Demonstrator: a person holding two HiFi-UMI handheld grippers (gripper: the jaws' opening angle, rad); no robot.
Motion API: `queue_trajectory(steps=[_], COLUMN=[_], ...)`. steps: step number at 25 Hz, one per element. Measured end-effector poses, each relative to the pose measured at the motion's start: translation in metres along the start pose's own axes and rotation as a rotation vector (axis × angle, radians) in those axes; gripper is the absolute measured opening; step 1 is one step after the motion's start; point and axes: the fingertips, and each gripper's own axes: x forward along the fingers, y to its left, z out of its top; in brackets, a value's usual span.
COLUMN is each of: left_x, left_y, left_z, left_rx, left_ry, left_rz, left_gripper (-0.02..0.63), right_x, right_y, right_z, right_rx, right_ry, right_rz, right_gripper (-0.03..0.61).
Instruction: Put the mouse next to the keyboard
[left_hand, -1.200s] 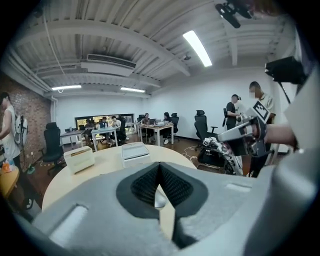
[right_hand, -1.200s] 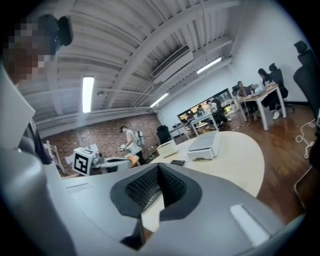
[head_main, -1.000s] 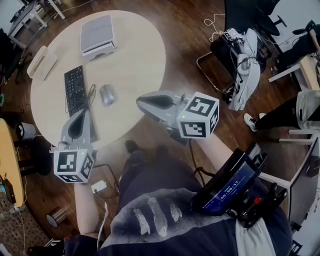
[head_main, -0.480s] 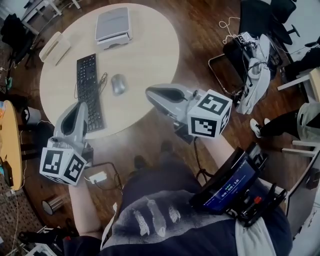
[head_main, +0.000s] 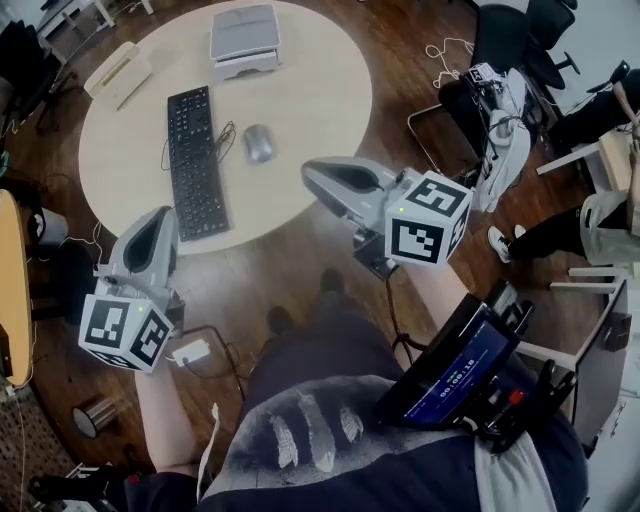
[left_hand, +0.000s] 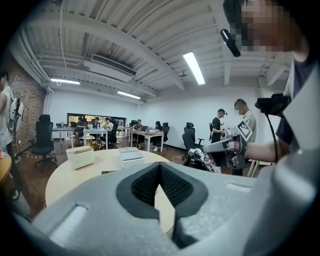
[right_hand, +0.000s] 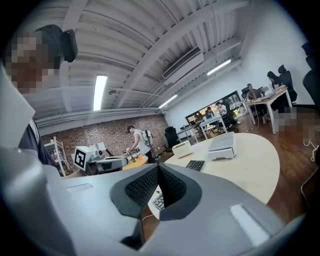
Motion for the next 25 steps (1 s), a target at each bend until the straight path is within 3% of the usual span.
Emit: queue_trajectory(steps=[6,11,16,25], left_x=[-0.047,-0.071,-0.066,-0.042], left_y=[0.016,0.017,0.004,-0.026], left_z=[-0.016,-0.031,-0.036,-0.051], left_rx=[0.026,-0.009,-0.035,-0.06], left_ry=[-0.009,-0.028,-0.043,0.024], left_rz=[-0.021,-0.059,-0.106,-0.101], left_gripper=[-0.002,-0.002,-0.002,-0.002], right_x=[0.013,0.003,-0.013,-0.051], right_y=[0.045,0.072,0.067,0.048], right_z=[-0.03,-0.04,-0.056,-0.054], right_rx=[0.047,0.044,0.072,0.129], right_ry=[0.011,0.01,0.034,-0.033], right_rz=[-0.071,-0.137,-0.22,-0.223], right_gripper=[-0.002,-0.002,-0.002,-0.002])
